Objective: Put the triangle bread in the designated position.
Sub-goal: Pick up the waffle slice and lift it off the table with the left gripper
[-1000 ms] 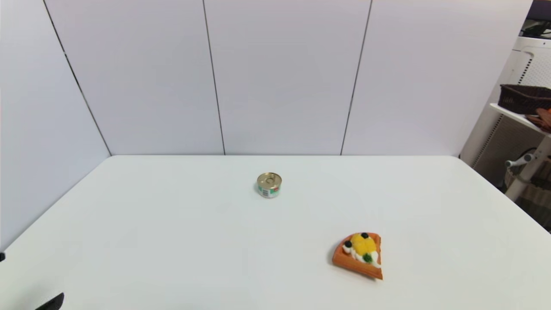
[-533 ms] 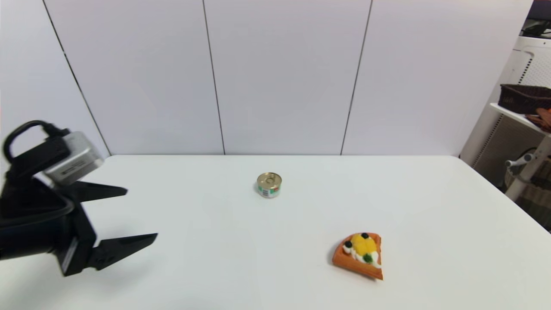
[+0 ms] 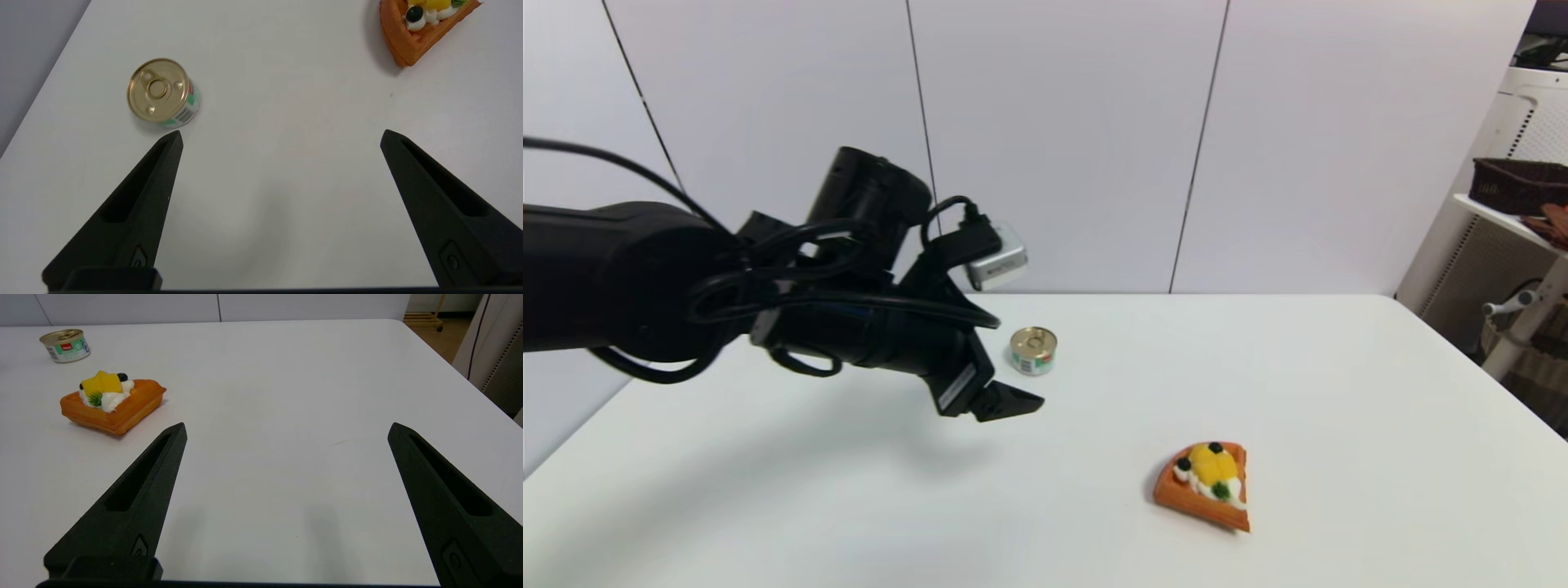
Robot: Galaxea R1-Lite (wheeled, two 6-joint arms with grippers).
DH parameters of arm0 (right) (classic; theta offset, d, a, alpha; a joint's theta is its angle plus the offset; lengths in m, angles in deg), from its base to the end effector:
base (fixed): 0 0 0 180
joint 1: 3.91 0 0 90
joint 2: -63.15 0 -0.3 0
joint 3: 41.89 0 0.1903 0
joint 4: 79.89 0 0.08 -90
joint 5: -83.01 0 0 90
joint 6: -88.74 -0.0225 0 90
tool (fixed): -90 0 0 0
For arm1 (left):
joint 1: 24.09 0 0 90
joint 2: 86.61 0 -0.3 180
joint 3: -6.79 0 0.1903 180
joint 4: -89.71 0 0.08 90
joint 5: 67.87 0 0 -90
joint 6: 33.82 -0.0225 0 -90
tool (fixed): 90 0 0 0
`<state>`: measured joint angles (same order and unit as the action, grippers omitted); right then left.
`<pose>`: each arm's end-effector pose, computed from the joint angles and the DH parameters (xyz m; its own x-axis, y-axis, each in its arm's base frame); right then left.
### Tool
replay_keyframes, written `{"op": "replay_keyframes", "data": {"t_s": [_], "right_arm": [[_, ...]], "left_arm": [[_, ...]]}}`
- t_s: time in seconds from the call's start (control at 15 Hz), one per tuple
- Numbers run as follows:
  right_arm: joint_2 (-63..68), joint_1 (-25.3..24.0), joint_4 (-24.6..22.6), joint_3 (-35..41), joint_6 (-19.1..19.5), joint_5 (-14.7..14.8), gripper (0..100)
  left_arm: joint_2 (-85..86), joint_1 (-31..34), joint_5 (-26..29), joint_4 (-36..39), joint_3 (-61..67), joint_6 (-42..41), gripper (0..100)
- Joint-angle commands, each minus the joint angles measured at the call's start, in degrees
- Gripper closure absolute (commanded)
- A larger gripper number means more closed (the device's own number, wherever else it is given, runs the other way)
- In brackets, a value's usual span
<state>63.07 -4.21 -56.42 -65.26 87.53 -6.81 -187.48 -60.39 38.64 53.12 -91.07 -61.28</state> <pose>-0.0229 -0.0002 0.0753 1.0000 0.0021 -0.0003 -0.0021 0.9998 0.0211 0.2580 -0.1975 0.2199 0.4271 -0.6664 -0.6111 0.8971 0.3966 0.1946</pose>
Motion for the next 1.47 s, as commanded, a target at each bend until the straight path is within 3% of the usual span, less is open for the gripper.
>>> {"op": "replay_keyframes", "data": {"t_s": [0.07, 0.87, 1.47], "right_arm": [[0.07, -0.05, -0.01, 0.00, -0.02, -0.01, 0], [0.07, -0.05, -0.01, 0.00, -0.02, -0.01, 0], [0.07, -0.05, -0.01, 0.00, -0.02, -0.01, 0]], "left_arm": [[-10.66, -5.18, 0.19, -0.04, -8.21, -0.32, 0], [-19.53, -12.83, 0.63, 3.56, -16.82, 0.30, 0], [-19.80, -18.80, 0.37, 5.23, -18.23, 8.82, 0]]}}
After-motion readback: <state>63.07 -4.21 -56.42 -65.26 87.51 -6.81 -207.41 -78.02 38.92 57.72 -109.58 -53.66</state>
